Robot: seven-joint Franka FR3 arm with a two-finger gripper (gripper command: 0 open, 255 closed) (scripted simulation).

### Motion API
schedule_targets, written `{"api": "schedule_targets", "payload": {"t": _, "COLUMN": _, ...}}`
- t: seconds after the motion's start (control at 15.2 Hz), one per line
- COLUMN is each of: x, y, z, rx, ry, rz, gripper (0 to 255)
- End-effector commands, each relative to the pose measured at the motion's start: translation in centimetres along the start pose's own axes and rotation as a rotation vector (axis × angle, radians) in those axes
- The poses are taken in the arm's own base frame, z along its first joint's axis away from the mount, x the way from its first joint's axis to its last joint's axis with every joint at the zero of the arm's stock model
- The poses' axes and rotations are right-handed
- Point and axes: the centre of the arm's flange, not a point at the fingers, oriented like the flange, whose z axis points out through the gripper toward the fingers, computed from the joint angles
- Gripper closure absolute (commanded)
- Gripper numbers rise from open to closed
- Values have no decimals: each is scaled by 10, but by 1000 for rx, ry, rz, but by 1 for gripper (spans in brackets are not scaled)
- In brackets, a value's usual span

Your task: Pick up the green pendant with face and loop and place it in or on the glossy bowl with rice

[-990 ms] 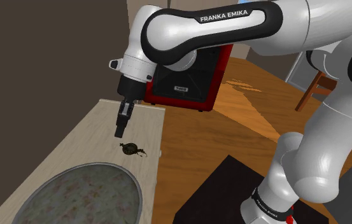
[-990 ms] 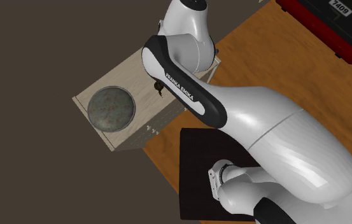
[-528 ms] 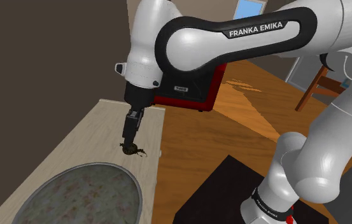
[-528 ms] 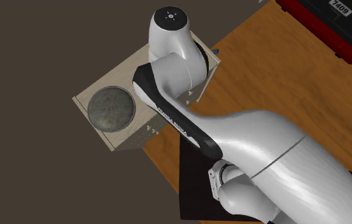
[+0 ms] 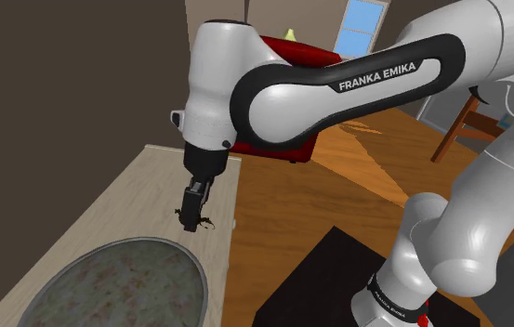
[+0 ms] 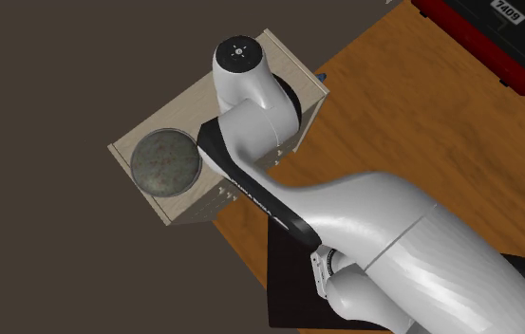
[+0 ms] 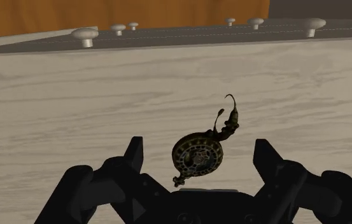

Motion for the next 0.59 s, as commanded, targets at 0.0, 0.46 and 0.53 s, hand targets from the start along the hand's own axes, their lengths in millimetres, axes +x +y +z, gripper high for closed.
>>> {"api": "schedule_targets", "payload": {"t": 0.0, "x": 0, "y": -1, "z": 8, "rx": 0, "ry": 0, "rz": 0, "gripper": 0}}
{"api": "schedule_targets", "payload": {"t": 0.46, "x": 1, "y": -1, "z": 8, "rx": 0, "ry": 0, "rz": 0, "gripper": 0}}
{"api": "schedule_targets", "payload": {"t": 0.53, "x": 1, "y": -1, "z": 8, "rx": 0, "ry": 0, "rz": 0, "gripper": 255}}
